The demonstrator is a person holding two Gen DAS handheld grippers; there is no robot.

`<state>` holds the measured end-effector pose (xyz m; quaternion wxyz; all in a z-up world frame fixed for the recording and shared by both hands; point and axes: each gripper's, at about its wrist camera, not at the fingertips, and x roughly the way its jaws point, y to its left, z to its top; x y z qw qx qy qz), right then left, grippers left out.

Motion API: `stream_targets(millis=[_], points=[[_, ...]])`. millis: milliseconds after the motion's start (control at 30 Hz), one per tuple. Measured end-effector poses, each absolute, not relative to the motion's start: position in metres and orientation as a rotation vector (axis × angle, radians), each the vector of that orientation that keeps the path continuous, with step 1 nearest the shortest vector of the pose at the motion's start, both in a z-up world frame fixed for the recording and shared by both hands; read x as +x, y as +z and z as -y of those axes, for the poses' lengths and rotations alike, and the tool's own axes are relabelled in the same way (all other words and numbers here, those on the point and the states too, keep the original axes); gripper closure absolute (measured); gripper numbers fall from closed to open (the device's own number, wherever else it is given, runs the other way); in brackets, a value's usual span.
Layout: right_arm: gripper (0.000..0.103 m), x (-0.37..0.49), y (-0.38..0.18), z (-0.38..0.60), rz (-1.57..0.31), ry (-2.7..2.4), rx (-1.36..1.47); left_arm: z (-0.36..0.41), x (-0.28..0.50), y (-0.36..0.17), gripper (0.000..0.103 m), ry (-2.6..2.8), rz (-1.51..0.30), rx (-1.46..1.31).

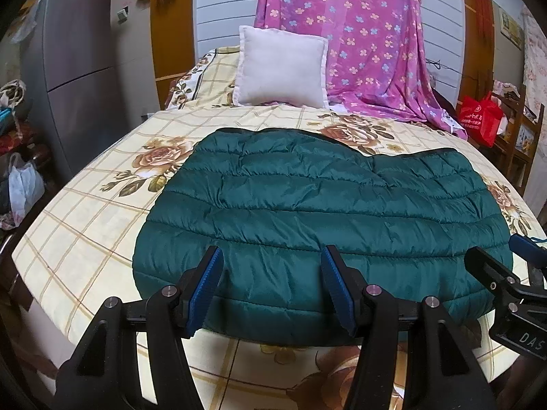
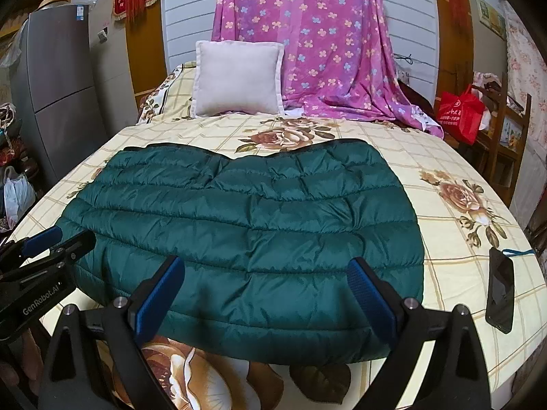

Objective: Fold large clothes

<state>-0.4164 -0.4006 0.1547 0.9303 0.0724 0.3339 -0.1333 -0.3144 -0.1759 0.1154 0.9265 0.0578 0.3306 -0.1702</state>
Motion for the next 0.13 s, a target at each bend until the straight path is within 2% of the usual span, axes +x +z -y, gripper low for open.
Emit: stream_targets(millis=[133], points=[[0.005,-0.4151,0.1527,0.4001,-0.689,-0.265,0.151,0.1744,-0.3117,0.1137,0.063,-0.368,-0.698,0.094]])
